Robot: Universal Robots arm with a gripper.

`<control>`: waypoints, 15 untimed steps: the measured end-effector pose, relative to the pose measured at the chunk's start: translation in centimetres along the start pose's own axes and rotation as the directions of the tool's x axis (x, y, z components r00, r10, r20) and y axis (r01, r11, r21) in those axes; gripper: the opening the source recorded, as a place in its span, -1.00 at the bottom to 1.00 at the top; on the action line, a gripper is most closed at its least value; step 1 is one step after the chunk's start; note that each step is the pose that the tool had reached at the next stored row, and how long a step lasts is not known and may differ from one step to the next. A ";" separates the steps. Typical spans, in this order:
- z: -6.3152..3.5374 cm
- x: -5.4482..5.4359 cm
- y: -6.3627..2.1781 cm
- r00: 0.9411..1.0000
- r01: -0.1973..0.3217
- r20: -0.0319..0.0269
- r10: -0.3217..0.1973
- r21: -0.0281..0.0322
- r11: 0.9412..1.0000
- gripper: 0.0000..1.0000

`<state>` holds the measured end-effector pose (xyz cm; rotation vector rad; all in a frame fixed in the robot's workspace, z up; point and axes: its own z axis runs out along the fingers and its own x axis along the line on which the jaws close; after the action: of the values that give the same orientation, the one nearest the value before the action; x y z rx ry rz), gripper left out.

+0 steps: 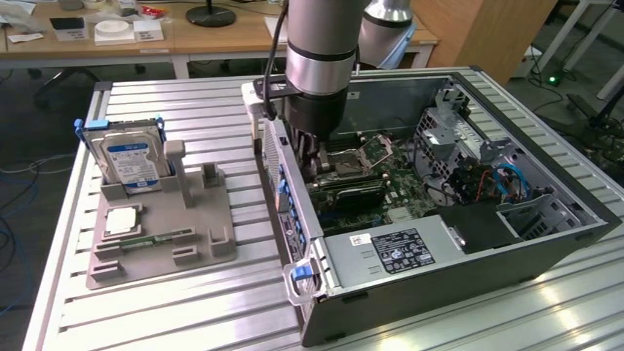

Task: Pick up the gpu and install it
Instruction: 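Press down on the gpu until it lock into place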

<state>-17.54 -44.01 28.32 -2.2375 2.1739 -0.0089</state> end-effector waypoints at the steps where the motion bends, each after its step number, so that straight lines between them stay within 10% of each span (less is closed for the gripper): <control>1: 0.00 0.0 -0.05 1.000 0.000 0.000 0.000 0.000 1.000 -0.80; 15: -1.05 0.5 0.02 1.000 0.000 -0.030 0.000 -0.001 1.000 -0.80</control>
<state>-17.56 -44.57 29.36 -2.2522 2.1893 -0.0420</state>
